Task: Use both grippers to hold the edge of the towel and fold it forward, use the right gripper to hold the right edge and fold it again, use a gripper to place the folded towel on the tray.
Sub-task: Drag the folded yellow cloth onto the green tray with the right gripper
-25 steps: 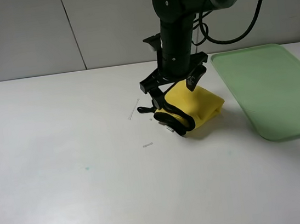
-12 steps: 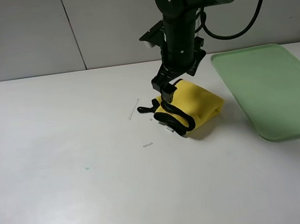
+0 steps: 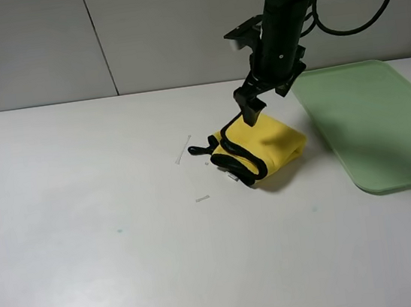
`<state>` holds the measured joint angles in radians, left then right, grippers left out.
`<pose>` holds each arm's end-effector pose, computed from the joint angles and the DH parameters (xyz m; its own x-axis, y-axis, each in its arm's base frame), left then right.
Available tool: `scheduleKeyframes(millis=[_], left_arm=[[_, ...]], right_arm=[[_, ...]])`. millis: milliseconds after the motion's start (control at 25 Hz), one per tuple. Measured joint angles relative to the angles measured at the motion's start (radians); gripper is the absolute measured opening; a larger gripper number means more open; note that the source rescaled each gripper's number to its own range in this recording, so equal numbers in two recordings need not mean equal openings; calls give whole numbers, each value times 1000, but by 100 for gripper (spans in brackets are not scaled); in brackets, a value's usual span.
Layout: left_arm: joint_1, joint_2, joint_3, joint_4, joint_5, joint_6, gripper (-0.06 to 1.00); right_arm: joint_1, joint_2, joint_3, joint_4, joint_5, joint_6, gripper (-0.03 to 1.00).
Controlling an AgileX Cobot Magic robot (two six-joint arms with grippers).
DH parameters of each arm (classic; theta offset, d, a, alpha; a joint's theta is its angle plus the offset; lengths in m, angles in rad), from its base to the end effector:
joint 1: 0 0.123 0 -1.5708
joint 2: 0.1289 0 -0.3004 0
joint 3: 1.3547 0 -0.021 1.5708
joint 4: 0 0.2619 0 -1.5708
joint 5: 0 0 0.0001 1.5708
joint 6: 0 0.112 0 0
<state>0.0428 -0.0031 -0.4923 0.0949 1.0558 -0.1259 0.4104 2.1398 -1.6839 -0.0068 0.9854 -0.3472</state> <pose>0.0081 0.0096 0.2716 -0.4430 -0.0977 -0.8912 -0.1515 0.9879 -0.0330 0.4302 0.1865 0.1690 -0.7041 -0.6813 -0.2000 -0.6815 0.7276 -0.0791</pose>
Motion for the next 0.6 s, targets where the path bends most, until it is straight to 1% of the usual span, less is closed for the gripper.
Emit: scheduleKeyframes(millis=[240,600], left_arm=[[0,0,0,0,0,0,100],[0,0,0,0,0,0,100]], right_arm=[[-26,59,0,15,-47,-18,100],[-83,132,0,16,-89,-20,100]])
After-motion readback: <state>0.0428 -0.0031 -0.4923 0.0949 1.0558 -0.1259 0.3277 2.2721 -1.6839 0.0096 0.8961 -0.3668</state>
